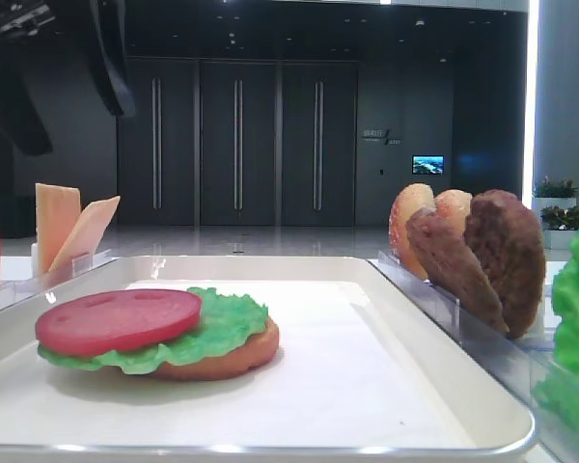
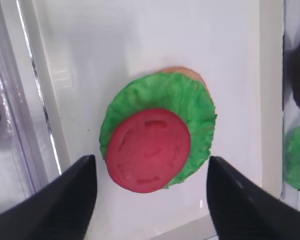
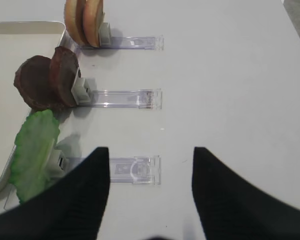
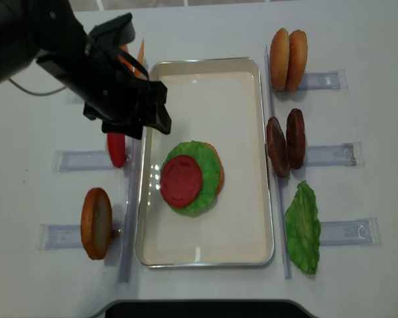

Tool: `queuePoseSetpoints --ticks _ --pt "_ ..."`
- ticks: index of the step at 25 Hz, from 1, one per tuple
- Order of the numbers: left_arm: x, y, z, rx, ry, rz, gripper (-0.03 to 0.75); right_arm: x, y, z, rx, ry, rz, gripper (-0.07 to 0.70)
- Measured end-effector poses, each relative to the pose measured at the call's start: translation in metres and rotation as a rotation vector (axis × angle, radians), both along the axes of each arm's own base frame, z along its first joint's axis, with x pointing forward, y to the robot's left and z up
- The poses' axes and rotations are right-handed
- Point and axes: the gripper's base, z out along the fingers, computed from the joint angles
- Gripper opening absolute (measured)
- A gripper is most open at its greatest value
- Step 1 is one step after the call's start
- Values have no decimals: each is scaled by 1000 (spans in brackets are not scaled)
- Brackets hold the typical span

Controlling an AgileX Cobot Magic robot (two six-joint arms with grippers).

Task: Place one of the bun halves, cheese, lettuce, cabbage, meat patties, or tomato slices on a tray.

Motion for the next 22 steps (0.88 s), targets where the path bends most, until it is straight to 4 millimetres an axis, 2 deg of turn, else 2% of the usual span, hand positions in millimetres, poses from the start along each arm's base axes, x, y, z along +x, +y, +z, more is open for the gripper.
queuePoseSetpoints --ticks 5,8,10,12,17,19,22 --pt "8 7 37 97 -23 36 522 0 0 0 0 0 0 360" --pt "10 20 54 231 -42 65 522 0 0 0 0 0 0 360" --pt "13 34 58 310 -51 86 522 0 0 0 0 0 0 360" --pt "20 57 58 341 -42 124 513 0 0 0 0 0 0 360" --pt "34 138 50 452 6 216 480 0 0 0 0 0 0 360" --pt "32 166 50 513 26 248 473 0 0 0 0 0 0 360" --pt "11 182 45 547 60 268 467 0 0 0 0 0 0 360"
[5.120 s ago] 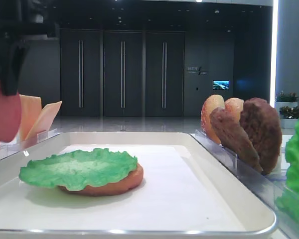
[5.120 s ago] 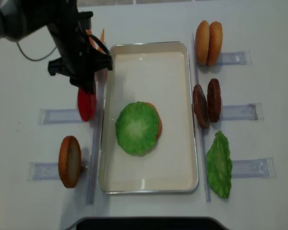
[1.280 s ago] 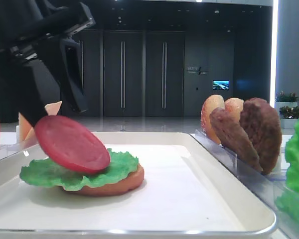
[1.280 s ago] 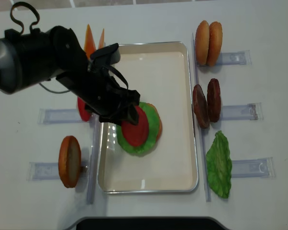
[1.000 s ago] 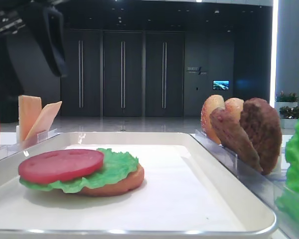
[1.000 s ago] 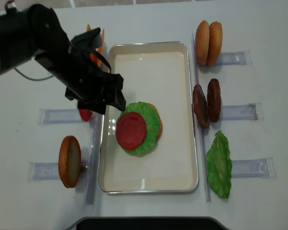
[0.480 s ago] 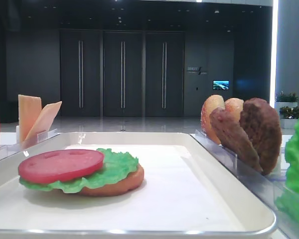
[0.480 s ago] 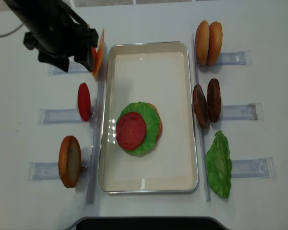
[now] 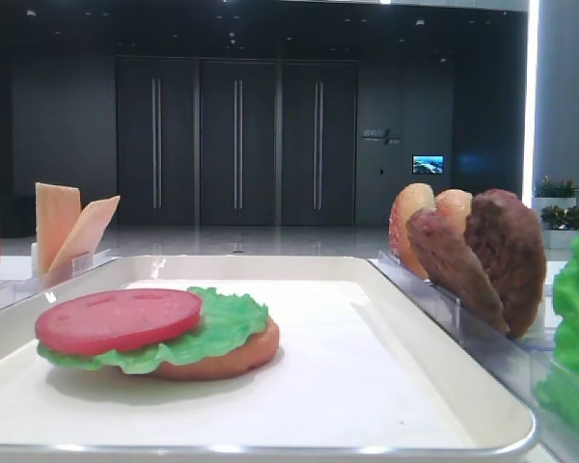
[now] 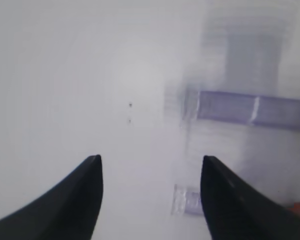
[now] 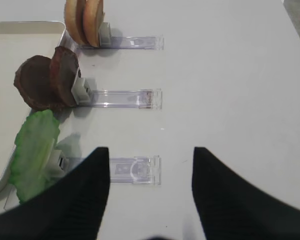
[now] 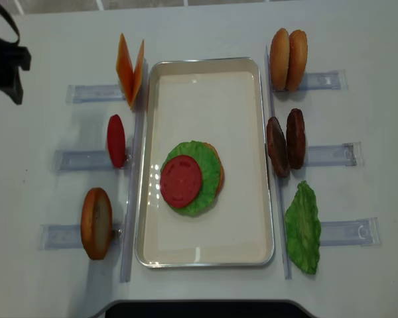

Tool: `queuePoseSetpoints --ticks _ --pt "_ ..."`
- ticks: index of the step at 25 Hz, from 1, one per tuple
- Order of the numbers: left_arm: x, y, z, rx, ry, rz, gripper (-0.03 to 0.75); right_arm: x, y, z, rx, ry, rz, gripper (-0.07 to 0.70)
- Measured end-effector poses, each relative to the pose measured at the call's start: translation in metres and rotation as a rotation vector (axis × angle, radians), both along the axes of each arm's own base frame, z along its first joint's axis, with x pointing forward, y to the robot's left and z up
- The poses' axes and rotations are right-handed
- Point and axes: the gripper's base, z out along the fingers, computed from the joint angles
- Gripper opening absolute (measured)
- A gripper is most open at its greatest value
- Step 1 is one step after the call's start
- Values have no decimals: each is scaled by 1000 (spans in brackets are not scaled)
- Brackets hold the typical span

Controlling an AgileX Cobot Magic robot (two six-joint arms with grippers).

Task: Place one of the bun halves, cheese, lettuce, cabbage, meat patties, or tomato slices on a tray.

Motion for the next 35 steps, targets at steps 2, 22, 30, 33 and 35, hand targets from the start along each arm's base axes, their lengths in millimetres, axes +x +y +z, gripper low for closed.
queuePoseSetpoints --ticks 2,22,30,33,35 --pt "-30 -1 -2 -1 -11 9 465 0 0 0 0 0 0 360" --pt "-265 -40 -33 -74 -649 -99 459 0 0 0 0 0 0 360" --pt "-298 -44 -33 -50 -840 -121 380 0 0 0 1 0 1 360" --pt "-298 -44 -33 -53 -841 -121 351 0 0 0 1 0 1 358" --pt "-298 -44 -33 -53 -841 -121 333 0 0 0 1 0 1 358"
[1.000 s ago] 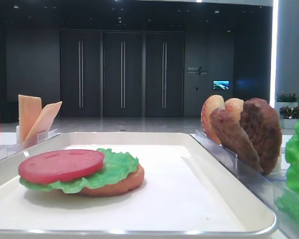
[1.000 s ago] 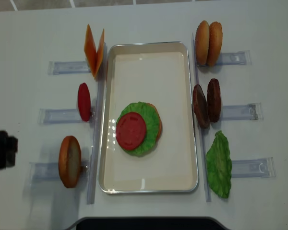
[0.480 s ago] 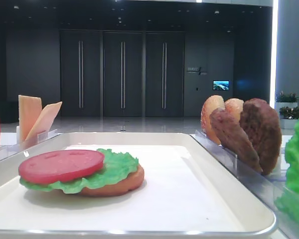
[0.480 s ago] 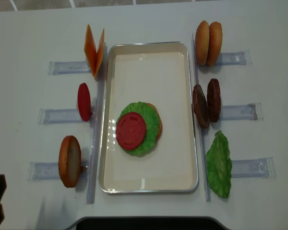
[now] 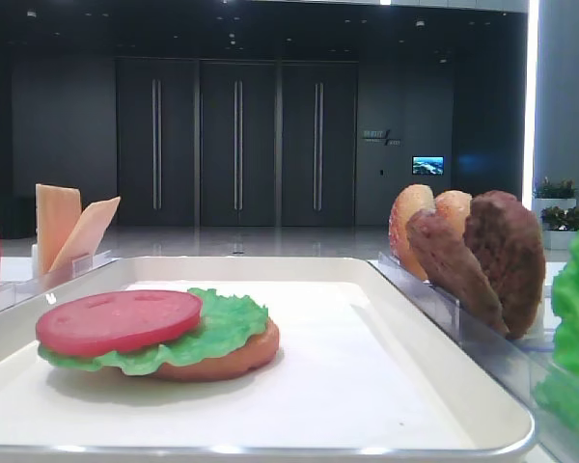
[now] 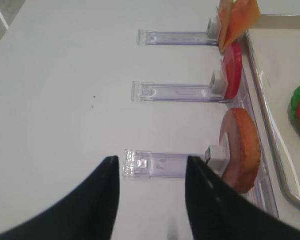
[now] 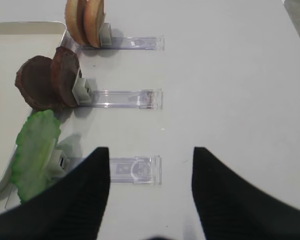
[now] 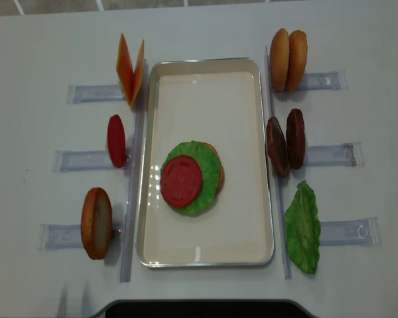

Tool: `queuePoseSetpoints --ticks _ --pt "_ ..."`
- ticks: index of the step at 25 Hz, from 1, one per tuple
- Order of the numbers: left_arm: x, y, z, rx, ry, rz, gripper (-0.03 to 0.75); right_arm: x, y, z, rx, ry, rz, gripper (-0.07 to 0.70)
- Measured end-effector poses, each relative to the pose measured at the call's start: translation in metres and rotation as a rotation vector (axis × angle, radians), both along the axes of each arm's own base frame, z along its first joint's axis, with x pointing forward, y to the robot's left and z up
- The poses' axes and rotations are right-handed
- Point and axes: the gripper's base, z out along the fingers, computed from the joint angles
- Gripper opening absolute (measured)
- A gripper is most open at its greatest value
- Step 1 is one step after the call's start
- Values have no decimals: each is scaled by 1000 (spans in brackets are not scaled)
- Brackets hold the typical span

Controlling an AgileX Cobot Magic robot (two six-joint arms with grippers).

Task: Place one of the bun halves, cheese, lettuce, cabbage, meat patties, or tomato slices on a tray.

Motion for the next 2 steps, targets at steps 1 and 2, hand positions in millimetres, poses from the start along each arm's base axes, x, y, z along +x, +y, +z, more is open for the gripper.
queuePoseSetpoints --ticks 1,2 --pt "0 0 0 0 0 0 324 0 0 0 0 0 0 358" --pt "0 0 0 0 0 0 315 0 0 0 0 0 0 358"
